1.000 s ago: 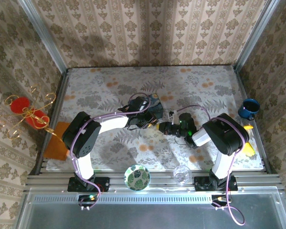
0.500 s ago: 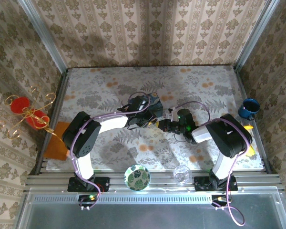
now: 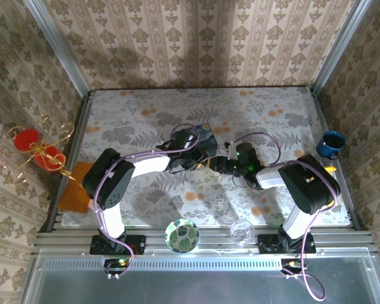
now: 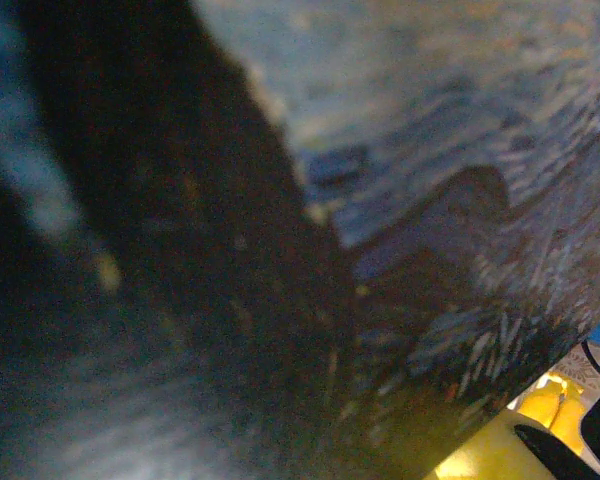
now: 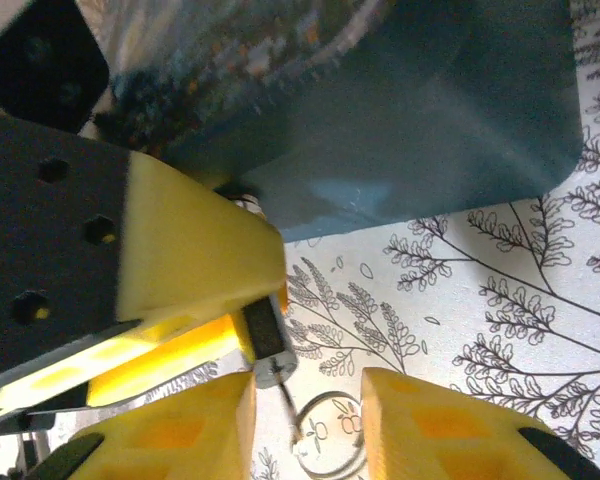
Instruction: Unlock a padlock with a key
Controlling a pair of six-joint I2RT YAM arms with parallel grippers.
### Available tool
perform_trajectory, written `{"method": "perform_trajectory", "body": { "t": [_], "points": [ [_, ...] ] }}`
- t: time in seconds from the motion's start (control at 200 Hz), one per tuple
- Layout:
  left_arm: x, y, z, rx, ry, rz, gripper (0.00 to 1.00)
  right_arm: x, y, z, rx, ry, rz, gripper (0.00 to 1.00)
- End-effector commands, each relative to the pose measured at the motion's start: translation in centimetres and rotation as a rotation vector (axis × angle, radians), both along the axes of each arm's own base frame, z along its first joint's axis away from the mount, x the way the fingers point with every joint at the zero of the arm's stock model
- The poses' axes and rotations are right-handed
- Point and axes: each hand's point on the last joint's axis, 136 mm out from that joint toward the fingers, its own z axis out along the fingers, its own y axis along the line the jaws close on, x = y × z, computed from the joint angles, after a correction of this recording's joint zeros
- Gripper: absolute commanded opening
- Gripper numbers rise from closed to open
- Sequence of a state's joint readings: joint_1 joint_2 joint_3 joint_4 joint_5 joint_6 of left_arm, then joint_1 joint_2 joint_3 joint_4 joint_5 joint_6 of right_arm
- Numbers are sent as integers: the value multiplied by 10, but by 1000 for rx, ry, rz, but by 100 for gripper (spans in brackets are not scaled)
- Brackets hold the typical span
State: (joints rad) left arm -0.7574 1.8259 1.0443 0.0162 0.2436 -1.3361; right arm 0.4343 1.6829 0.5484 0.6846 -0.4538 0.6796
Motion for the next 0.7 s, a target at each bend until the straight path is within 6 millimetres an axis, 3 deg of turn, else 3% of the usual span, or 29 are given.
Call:
{"method": "perform_trajectory", "body": {
  "t": [0.0, 0.36, 0.595, 0.61, 0.695],
  "points": [
    [-11, 3, -6, -7, 52, -13, 0, 3, -8, 18, -7, -80, -33, 36],
    [-6, 2, -3, -29, 49, -6, 0, -22, -27, 27, -66, -75, -54, 28],
    [-7, 0, -1, -35, 46, -11, 0, -33, -35, 9, -149, -13, -76, 27],
    [-7, 1, -1, -35, 46, -10, 0, -33, -35, 17, -145, -36, -79, 27],
    [-8, 0, -2, -35, 50, -15, 0, -36, -36, 16, -190, -39, -84, 27]
  ]
}}
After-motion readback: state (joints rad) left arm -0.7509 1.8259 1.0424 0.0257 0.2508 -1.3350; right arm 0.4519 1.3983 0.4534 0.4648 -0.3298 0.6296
